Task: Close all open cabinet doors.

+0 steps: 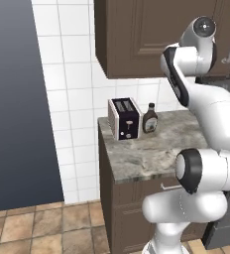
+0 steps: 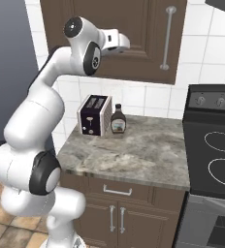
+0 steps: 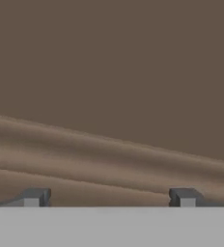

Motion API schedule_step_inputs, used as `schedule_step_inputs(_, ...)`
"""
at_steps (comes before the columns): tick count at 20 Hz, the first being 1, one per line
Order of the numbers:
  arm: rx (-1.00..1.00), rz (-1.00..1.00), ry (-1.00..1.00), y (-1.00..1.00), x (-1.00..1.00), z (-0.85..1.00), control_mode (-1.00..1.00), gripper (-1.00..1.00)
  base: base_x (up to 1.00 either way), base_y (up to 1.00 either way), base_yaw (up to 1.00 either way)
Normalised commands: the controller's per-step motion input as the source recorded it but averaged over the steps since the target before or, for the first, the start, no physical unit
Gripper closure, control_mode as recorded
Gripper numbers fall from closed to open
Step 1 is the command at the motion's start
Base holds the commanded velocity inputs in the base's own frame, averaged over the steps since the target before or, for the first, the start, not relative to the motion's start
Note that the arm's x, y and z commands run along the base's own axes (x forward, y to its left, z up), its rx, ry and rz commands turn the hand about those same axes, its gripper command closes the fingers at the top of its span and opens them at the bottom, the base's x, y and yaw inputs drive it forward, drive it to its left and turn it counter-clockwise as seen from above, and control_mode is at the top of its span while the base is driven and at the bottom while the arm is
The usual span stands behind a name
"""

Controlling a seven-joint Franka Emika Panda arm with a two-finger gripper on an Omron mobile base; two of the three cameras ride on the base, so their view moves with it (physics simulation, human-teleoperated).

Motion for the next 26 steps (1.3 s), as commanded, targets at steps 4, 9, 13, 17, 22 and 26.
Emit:
schedule_step_inputs(4, 0.16, 0.01, 0.00, -0.23, 0.65, -0.34, -1.00, -1.00, 0.00, 0.00, 0.00)
schedule_step_inputs(9, 0.17, 0.00, 0.00, -0.24, 0.42, -0.34, -1.00, -1.00, 0.00, 0.00, 0.00)
schedule_step_inputs(13, 0.14, 0.00, 0.00, -0.09, 0.13, -0.35, -1.00, -1.00, 0.00, 0.00, 0.00)
schedule_step_inputs(17, 0.08, 0.06, 0.00, 0.00, -0.27, -0.31, -1.00, -1.00, 0.00, 0.00, 0.00)
schedule_step_inputs(22, 0.02, 0.10, -0.03, 0.00, -0.88, -0.18, -1.00, -1.00, 0.00, 0.00, 0.00)
schedule_step_inputs(26, 0.01, 0.05, -0.12, 0.01, -1.00, -0.04, -1.00, -1.00, 0.00, 0.00, 0.00)
